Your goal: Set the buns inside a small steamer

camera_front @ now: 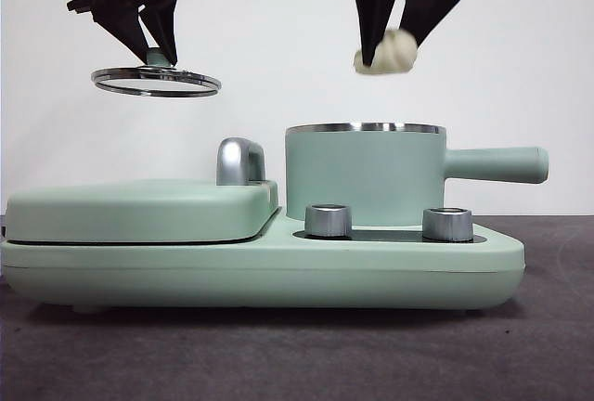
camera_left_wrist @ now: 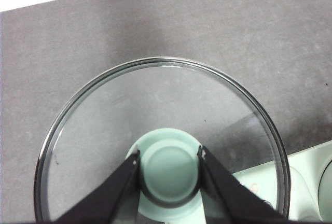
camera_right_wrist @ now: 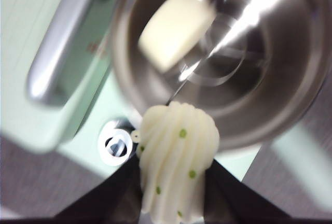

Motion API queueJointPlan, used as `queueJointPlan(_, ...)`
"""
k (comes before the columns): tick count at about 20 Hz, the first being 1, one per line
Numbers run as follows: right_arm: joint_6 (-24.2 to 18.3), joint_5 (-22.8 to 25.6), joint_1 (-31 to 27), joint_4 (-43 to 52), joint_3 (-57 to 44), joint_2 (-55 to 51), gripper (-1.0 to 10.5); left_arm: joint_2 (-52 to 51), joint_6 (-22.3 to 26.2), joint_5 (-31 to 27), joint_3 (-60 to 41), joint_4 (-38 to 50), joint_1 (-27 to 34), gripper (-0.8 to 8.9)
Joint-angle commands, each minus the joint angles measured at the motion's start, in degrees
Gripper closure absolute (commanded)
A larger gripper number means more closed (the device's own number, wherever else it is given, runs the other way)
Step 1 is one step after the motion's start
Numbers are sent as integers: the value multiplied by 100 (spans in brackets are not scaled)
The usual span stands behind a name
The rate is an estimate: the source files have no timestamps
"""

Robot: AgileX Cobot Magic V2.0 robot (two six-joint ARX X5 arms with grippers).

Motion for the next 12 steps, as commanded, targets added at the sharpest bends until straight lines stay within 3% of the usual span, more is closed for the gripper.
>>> queueJointPlan(1,-343,-20,-136,-9,487,522,814,-22,2,33,260,107,-22,798)
queueJointPlan(12,-472,26,-352,-59,592,1587,735,-22,-2,33,258,105,-33,798)
